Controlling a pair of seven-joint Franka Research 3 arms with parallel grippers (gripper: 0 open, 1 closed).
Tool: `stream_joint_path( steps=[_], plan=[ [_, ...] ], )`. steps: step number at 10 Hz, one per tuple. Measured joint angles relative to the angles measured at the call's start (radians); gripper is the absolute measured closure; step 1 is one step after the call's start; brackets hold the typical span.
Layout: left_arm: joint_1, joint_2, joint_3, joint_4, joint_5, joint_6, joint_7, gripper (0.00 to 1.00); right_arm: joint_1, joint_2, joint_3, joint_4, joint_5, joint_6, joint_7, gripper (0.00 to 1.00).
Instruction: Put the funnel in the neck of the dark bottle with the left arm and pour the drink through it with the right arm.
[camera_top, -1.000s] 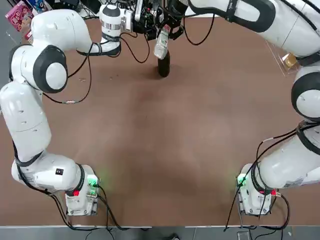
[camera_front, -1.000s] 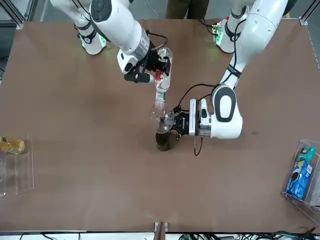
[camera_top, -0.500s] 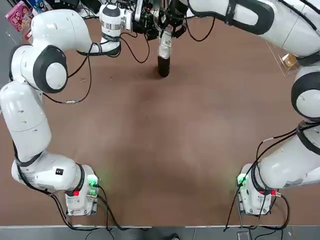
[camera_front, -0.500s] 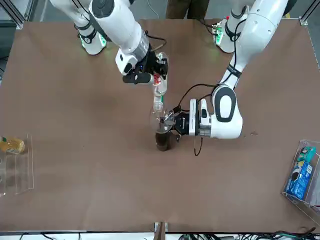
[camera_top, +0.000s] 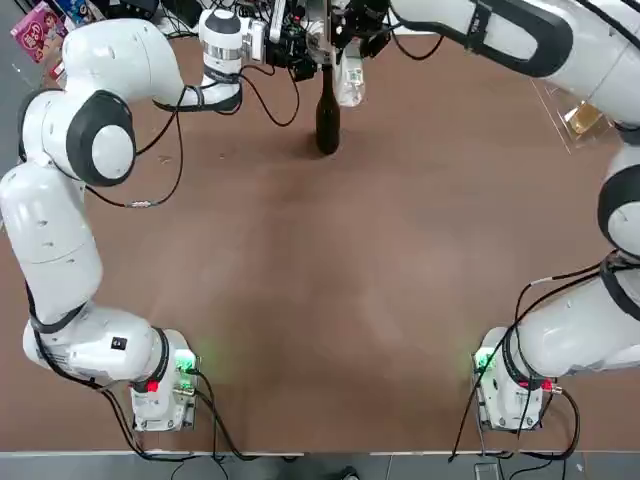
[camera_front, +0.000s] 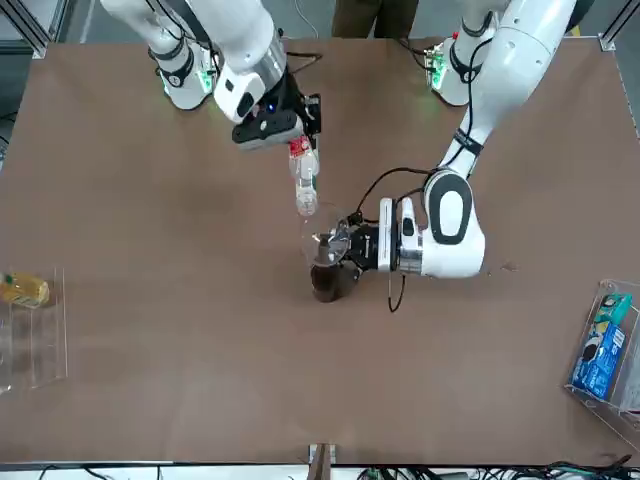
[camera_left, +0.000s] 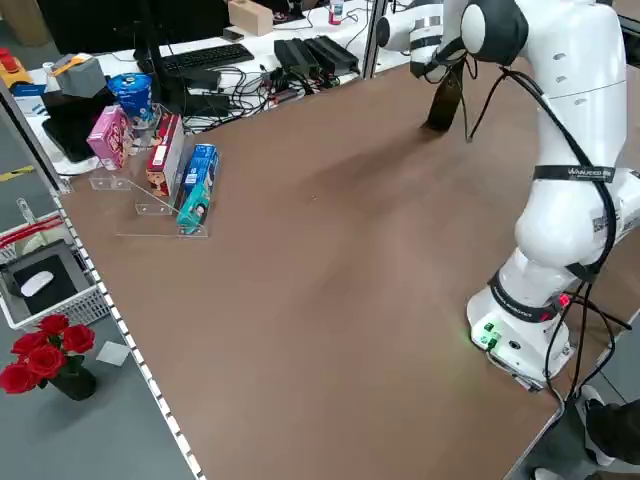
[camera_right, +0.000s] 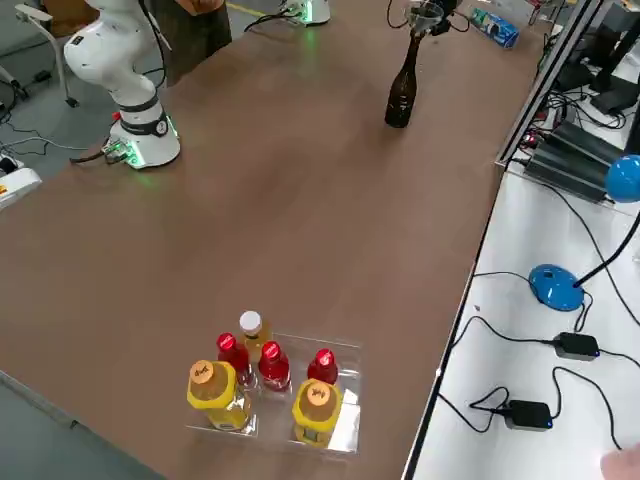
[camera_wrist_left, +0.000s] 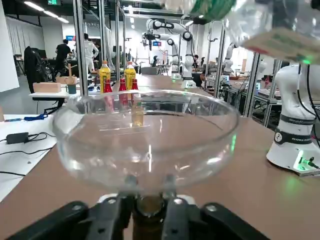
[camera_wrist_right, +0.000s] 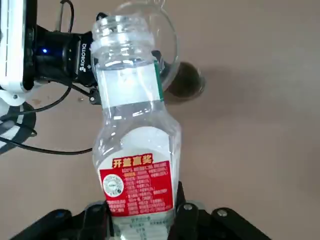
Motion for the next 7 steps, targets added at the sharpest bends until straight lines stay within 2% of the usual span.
stream_joint_path(
  steps=[2, 3, 4, 6, 7],
  plan=[
    [-0.004, 0.007, 0.0, 0.008, 0.0, 0.0, 0.001, 0.32, -0.062, -0.068, -0.011, -0.055, -0.002, 0.0, -0.162, 0.58],
    [-0.005, 0.009, 0.0, 0.016, 0.001, 0.001, 0.001, 0.19, -0.091, -0.083, -0.032, -0.069, -0.002, 0.0, -0.255, 0.58],
    [-0.004, 0.009, 0.002, 0.024, 0.008, 0.001, 0.001, 0.03, -0.105, -0.085, -0.073, -0.074, -0.001, 0.0, -0.355, 0.58],
    [0.003, 0.009, 0.006, 0.034, 0.098, 0.001, 0.001, 0.0, -0.113, -0.085, -0.181, -0.079, 0.028, 0.001, -0.572, 0.58],
    [0.009, 0.009, 0.007, 0.035, 0.146, 0.001, 0.001, 0.0, -0.116, -0.086, -0.245, -0.08, 0.08, 0.001, -0.699, 0.58]
  ],
)
